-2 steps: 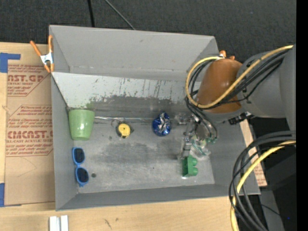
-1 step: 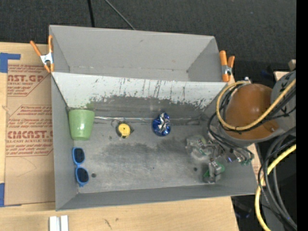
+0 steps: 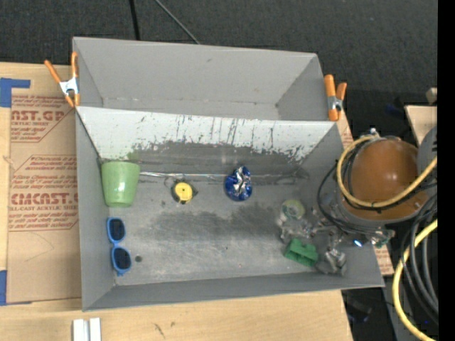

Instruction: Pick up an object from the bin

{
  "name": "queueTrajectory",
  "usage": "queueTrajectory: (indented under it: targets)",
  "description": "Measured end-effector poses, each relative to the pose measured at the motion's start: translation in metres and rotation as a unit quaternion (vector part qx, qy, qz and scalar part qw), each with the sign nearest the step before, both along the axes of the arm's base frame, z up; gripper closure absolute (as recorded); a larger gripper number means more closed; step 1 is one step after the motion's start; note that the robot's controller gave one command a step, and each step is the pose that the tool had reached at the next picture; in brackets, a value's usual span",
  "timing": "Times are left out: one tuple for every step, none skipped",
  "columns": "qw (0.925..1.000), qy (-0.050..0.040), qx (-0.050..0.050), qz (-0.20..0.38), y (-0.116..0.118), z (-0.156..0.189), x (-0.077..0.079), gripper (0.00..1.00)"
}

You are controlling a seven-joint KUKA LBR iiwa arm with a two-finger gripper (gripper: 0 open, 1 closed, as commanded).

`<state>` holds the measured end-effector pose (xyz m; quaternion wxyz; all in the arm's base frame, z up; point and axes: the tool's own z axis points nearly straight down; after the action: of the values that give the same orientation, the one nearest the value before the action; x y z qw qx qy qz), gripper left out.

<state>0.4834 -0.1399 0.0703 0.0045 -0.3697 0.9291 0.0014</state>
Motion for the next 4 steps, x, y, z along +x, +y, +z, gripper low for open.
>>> queueTrajectory:
  targets:
    - [0.9996,0.0038,-0.001,0.029,0.010,-0.001,0.009,0.00]
    - [0.9976,0.0001,-0.002,0.069,-0.002,0.035,0.074,0.00]
    - [0.9535,0.0011,0.002,0.301,0.024,0.010,0.078,0.00]
    - [0.9539,0.0013,0.000,0.300,0.021,0.010,0.078,1.00]
